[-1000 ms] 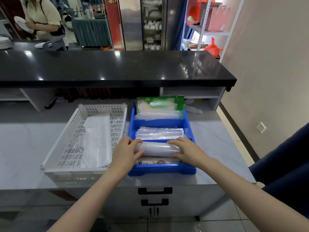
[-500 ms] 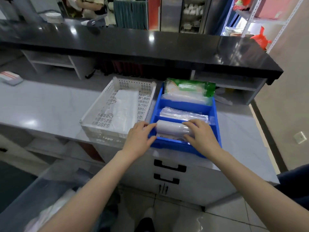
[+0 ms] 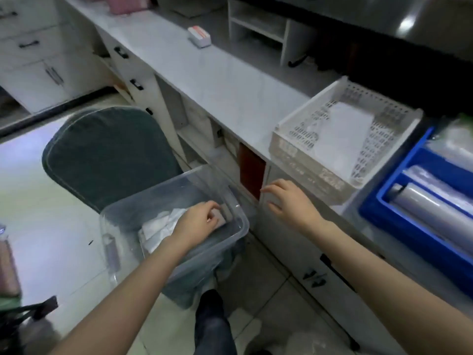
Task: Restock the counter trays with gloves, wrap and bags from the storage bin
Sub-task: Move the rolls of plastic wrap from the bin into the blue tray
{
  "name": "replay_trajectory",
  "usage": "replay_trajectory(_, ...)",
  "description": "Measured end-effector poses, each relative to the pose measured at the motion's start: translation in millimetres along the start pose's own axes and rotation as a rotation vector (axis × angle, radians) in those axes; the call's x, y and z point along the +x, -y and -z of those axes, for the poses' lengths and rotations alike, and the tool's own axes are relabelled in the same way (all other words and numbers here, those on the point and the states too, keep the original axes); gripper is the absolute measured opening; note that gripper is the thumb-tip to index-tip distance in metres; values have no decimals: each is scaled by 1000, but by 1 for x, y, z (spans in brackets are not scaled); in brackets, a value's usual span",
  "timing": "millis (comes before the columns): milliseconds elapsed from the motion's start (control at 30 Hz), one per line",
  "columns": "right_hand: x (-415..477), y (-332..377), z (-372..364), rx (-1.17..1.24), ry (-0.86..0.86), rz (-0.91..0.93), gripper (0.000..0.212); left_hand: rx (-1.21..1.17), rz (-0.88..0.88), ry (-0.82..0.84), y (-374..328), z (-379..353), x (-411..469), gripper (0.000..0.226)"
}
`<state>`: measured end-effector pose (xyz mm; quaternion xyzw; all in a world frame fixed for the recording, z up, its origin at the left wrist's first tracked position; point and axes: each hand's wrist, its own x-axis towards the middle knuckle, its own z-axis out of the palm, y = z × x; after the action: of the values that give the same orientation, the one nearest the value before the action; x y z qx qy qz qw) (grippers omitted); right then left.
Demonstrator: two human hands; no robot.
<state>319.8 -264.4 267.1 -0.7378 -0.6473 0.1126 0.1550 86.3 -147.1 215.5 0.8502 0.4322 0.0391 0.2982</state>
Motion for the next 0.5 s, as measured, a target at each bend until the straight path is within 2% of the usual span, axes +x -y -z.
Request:
replay_trajectory(267,99,68,-113,-5,332,101,38,-105,429,47,157,-1,-31,27)
replay_trajectory(500,172,106,-232,27,562,82,48,-129,594,123,250,-26,-2,35)
